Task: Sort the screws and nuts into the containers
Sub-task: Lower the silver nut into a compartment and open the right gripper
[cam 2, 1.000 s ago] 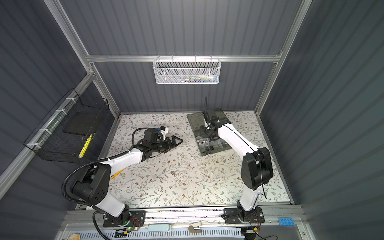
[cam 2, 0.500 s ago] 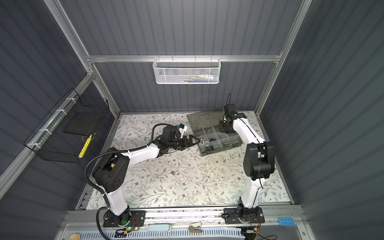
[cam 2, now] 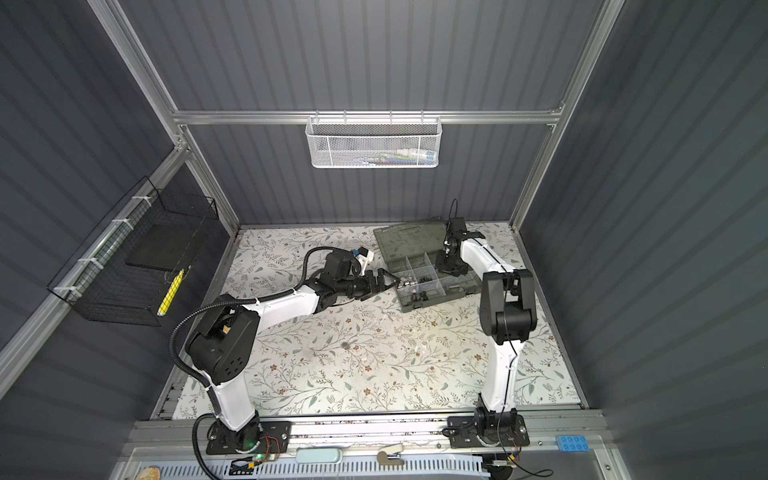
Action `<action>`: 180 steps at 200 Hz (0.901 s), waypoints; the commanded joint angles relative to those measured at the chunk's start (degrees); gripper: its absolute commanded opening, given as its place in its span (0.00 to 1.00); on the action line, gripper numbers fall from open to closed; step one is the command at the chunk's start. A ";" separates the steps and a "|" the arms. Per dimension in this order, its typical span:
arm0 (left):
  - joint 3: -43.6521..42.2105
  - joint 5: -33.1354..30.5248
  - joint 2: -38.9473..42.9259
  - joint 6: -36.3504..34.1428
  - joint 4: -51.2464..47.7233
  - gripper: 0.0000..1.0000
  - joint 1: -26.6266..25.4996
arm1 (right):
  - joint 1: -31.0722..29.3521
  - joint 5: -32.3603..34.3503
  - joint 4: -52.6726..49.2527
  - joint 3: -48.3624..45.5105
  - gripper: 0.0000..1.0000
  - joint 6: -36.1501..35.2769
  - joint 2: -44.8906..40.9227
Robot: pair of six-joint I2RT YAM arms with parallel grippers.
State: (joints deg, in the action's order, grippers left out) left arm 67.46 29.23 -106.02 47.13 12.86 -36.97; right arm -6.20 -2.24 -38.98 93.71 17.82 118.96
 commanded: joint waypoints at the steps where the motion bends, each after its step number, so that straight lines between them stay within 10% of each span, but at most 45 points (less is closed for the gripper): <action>1: 1.44 0.95 0.72 -1.34 -1.50 1.00 0.30 | 0.31 -0.22 -0.20 1.95 0.31 0.17 1.27; 180: -7.67 -0.72 14.58 -1.07 -8.92 1.00 5.67 | -14.18 -1.98 4.76 -12.25 0.87 -2.21 -20.61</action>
State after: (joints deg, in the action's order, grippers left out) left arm 62.70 28.56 -95.00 45.25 6.09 -33.26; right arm -16.82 -3.62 -35.70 84.51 17.26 100.66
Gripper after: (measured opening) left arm 0.997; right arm 0.855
